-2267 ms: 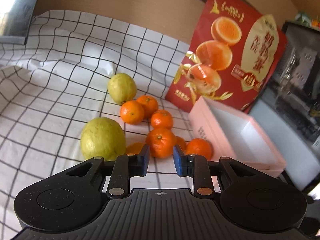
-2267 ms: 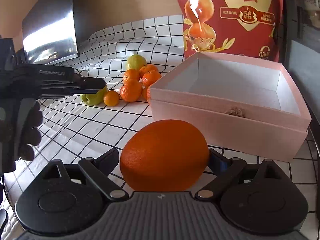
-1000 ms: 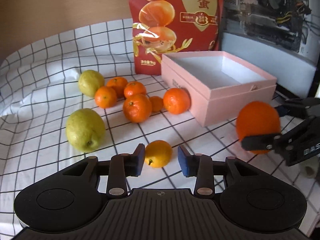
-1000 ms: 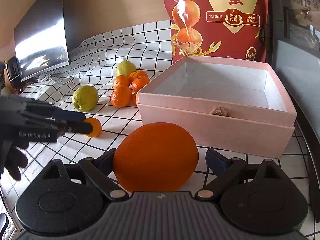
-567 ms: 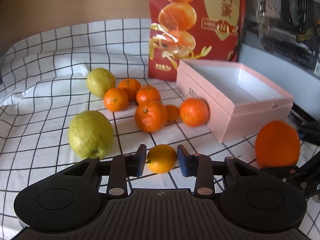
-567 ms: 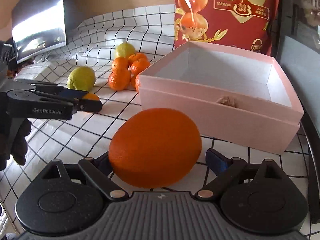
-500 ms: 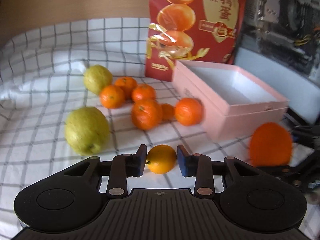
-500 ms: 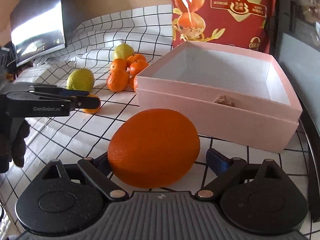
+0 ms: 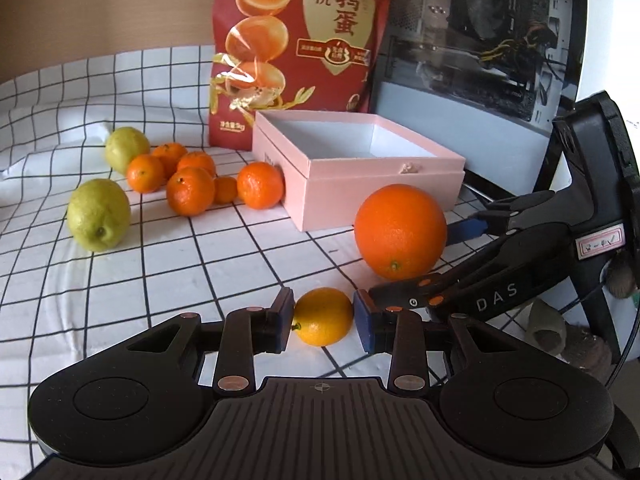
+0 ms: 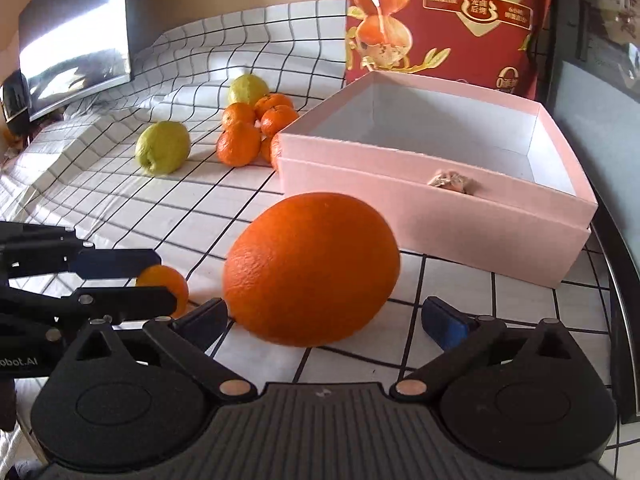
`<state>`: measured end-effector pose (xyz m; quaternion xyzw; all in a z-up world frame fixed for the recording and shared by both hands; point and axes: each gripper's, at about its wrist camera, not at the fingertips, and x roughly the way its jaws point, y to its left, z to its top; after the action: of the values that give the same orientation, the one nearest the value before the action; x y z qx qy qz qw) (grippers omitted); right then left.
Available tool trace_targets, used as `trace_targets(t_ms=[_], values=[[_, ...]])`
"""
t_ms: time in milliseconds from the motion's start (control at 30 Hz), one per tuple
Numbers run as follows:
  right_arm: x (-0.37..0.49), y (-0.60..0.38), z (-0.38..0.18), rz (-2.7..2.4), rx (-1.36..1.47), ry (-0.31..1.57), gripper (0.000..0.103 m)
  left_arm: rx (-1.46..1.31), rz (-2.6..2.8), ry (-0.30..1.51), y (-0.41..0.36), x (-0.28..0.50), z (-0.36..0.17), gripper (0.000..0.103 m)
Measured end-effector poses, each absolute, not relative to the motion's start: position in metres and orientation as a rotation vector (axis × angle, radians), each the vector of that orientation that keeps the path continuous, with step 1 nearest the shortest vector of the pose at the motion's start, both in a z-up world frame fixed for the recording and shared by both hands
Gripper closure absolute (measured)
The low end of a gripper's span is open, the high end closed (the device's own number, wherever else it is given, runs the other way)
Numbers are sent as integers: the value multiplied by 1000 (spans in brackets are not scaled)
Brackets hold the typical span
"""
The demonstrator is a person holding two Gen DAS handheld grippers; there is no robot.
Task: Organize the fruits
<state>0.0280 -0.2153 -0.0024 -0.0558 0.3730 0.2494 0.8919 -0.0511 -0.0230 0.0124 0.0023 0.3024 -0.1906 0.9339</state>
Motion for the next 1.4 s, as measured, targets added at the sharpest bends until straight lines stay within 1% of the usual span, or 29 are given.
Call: trace_targets(t_ms=[200, 233, 333, 367, 400, 633, 767, 900, 967, 1100, 1167, 1267, 1400], values=[[18, -213, 3, 514, -150, 693, 1, -33, -389, 629, -14, -51, 13, 66], [19, -212, 4, 507, -157, 687, 3, -33, -388, 628, -14, -52, 13, 66], [24, -211, 4, 507, -169, 686, 13, -28, -386, 626, -15, -52, 13, 66], [25, -210, 4, 512, -169, 689, 20, -26, -385, 627, -15, -52, 13, 66], [25, -210, 3, 521, -171, 692, 23, -24, -385, 627, -15, -52, 13, 66], [18, -217, 6, 516, -168, 715, 24, -36, -388, 643, -17, -40, 15, 66], [12, -227, 21, 478, -168, 694, 24, -94, -424, 638, -20, -26, 28, 66], [10, -236, 62, 425, -161, 589, 25, -149, -423, 586, -25, 0, 59, 66], [14, -238, 92, 384, -160, 518, 25, -153, -390, 544, -31, 18, 77, 66], [28, -231, 143, 298, -191, 429, 25, -167, -377, 538, -47, 57, 98, 66], [38, -228, 163, 275, -174, 409, 25, -185, -407, 562, -58, 78, 99, 66], [56, -229, 180, 265, -144, 413, 25, -184, -454, 628, -71, 107, 85, 65], [85, -229, 181, 235, -109, 471, 25, -181, -418, 625, -69, 118, 70, 65]])
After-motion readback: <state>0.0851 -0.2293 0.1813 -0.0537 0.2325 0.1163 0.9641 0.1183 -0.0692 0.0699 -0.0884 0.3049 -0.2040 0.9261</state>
